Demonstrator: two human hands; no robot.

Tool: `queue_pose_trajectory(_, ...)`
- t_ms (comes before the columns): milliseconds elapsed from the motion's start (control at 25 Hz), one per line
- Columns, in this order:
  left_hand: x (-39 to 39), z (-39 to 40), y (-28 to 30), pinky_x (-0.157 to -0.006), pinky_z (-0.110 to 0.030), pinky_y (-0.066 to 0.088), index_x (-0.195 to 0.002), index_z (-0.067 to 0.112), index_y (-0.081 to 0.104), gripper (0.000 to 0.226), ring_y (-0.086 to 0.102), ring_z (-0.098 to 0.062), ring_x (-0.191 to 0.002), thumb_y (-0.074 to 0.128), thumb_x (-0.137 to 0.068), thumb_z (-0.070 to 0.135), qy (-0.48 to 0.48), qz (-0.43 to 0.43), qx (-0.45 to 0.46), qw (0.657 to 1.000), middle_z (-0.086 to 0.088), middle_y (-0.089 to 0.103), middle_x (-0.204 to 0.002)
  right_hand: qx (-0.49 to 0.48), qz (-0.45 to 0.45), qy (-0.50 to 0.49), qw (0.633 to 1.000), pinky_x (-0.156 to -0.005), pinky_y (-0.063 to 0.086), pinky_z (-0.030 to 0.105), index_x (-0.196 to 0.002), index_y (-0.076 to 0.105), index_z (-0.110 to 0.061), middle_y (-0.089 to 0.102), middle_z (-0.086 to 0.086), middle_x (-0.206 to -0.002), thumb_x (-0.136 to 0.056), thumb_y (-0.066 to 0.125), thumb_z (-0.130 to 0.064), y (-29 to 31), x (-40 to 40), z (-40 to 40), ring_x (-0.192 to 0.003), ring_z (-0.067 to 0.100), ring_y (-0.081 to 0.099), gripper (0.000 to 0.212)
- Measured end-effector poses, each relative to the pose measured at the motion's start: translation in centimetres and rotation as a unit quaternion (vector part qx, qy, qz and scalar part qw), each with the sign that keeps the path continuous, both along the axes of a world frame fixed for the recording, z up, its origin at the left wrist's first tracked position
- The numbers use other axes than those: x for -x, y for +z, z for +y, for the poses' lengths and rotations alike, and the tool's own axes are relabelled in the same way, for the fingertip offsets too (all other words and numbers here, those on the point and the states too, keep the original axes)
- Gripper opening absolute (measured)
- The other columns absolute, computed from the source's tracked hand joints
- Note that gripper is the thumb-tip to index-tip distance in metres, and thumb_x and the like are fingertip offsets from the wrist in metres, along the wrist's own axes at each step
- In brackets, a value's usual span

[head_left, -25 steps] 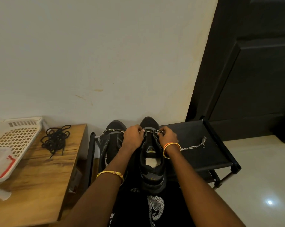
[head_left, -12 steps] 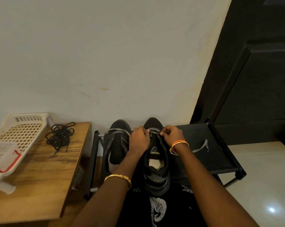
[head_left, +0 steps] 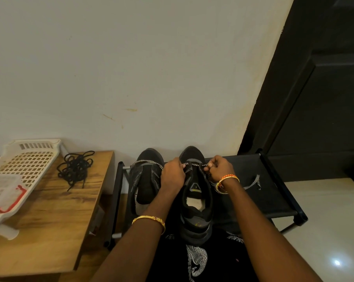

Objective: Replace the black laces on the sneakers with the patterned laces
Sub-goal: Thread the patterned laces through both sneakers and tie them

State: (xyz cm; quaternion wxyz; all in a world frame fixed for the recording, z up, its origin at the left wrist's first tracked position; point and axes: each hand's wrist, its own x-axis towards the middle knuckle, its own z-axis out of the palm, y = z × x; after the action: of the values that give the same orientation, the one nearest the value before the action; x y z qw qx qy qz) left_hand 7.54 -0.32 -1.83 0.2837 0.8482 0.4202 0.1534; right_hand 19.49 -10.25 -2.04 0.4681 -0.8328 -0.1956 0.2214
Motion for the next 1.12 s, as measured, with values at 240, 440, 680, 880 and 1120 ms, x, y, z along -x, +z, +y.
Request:
queue_pose_trajectory(240,0.2,0.3,0.5,-0.082,-0.041,0.046,-0.107,0.002,0.055,0.025,0.060,-0.032,-0.096,0.042,-0.101,0.023,-0.044,0.079,-0.042,0.995,-0.016,0.062,-0.105,-0.021,0.106,-0.005,0.994,-0.075,0.057,0.039,-0.083,0.045,-0.010,0.065,0.011,-0.080,-0.098,0.039,-0.005,0.6,-0.9,-0.1,-0.085,0.025,0.064,0.017)
queue_pose_trajectory(440,0.8,2.1,4.7,-0.088,-0.038,0.047,-0.107,0.003,0.062,0.026,0.061,-0.030,-0.101,0.049,-0.097,0.023,-0.062,0.103,-0.020,0.992,-0.015,0.066,-0.110,-0.002,0.080,0.016,0.997,-0.052,0.047,0.025,-0.079,0.055,-0.008,0.056,0.009,-0.068,-0.094,0.054,-0.011,3.1,-0.8,-0.8,-0.057,0.016,0.053,0.015)
queue_pose_trajectory(680,2.2,3.0,19.8,-0.050,-0.017,0.036,-0.105,0.005,0.066,0.020,0.041,-0.008,-0.055,0.047,-0.097,0.007,-0.059,-0.103,0.193,0.974,0.000,0.065,-0.079,-0.139,0.100,0.100,0.980,-0.058,0.053,0.022,-0.098,0.065,-0.005,0.060,0.005,-0.076,-0.094,0.054,-0.007,17.1,-0.6,-1.6,-0.056,0.010,0.049,0.012)
queue_pose_trajectory(880,4.1,0.8,28.0,-0.047,-0.015,0.043,-0.103,0.006,0.066,0.024,0.046,-0.007,-0.055,0.043,-0.099,0.006,-0.093,-0.154,0.224,0.958,-0.001,0.069,-0.084,-0.169,0.084,0.148,0.971,-0.056,0.054,0.021,-0.102,0.065,-0.002,0.066,0.007,-0.077,-0.093,0.055,-0.004,25.6,1.2,-3.3,-0.056,0.008,0.053,0.014)
queue_pose_trajectory(1120,5.3,-0.6,30.4,-0.048,-0.016,0.048,-0.107,0.001,0.064,0.024,0.055,-0.006,-0.052,0.041,-0.099,0.004,-0.123,-0.200,0.260,0.937,-0.004,0.070,-0.087,-0.191,0.061,0.151,0.968,-0.061,0.056,0.024,-0.099,0.067,-0.003,0.069,0.008,-0.083,-0.095,0.052,-0.006,28.9,2.8,-5.2,-0.065,0.012,0.062,0.017)
